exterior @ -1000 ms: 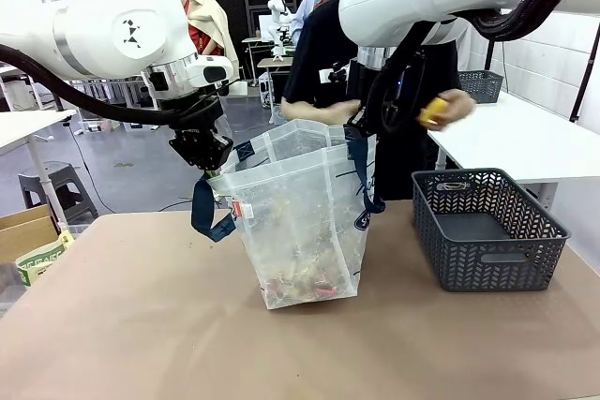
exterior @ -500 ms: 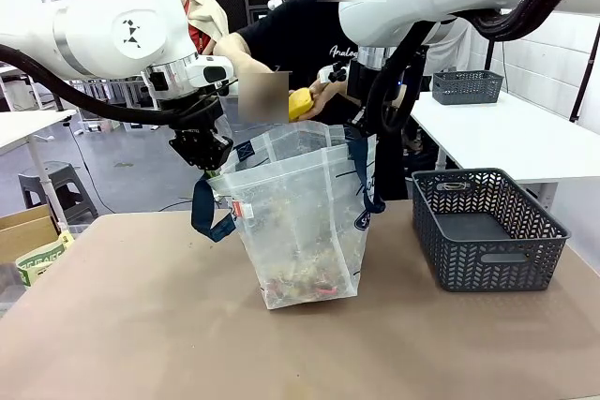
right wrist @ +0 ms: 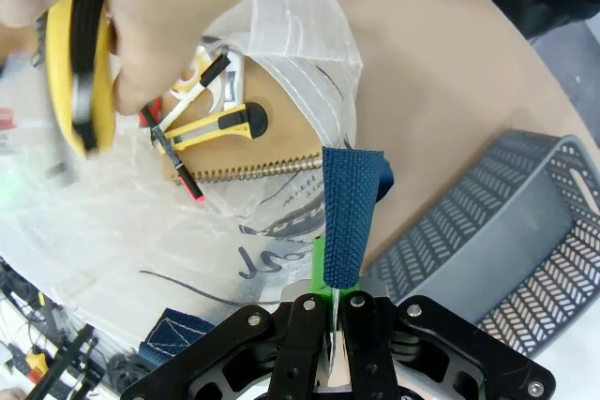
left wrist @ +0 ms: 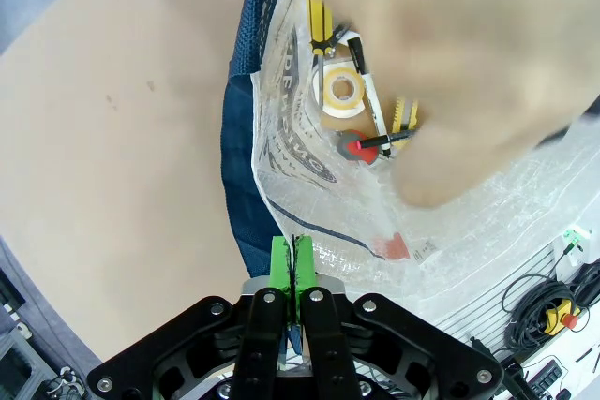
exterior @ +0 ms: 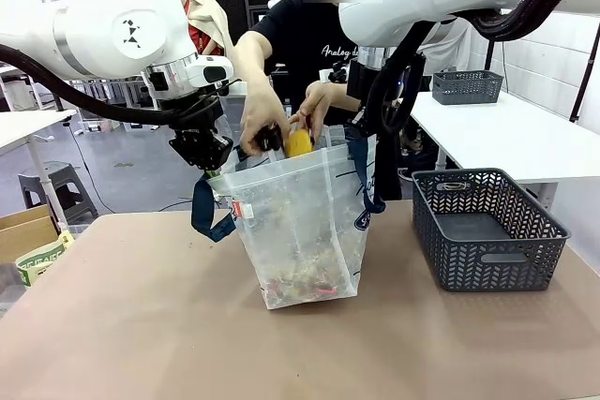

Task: Transfer purchased items from the store into the shopping bag.
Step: Move the Reusable shopping bag to the right side of the table.

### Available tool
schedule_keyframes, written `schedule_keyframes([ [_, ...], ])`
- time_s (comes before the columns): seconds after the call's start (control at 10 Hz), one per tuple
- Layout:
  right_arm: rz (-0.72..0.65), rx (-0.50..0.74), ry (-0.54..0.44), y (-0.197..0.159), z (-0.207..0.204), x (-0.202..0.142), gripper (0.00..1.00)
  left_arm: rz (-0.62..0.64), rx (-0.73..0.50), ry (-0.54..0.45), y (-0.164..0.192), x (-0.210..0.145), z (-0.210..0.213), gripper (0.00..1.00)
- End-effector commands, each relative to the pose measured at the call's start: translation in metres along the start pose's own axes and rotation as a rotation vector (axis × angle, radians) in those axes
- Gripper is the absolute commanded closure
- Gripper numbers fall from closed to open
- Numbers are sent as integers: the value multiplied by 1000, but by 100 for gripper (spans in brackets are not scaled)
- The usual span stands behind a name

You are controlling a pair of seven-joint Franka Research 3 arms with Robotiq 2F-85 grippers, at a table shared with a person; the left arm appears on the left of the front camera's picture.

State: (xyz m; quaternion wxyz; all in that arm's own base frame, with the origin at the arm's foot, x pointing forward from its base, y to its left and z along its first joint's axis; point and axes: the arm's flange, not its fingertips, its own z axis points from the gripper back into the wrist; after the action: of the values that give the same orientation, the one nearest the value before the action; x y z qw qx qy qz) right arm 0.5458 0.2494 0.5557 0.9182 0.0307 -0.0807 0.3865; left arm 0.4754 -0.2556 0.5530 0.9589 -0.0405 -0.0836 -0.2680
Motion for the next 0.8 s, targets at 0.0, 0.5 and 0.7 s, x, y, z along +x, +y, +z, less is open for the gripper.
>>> schedule_keyframes([
  [0.0,-6,-1,-2,-1,1,-1,100,11,6,0,0,-1,0,100],
  [0.5,-6,-1,-2,-1,1,-1,100,11,6,0,0,-1,0,100],
  [0.7,-6,-1,-2,-1,1,-1,100,11,6,0,0,-1,0,100],
])
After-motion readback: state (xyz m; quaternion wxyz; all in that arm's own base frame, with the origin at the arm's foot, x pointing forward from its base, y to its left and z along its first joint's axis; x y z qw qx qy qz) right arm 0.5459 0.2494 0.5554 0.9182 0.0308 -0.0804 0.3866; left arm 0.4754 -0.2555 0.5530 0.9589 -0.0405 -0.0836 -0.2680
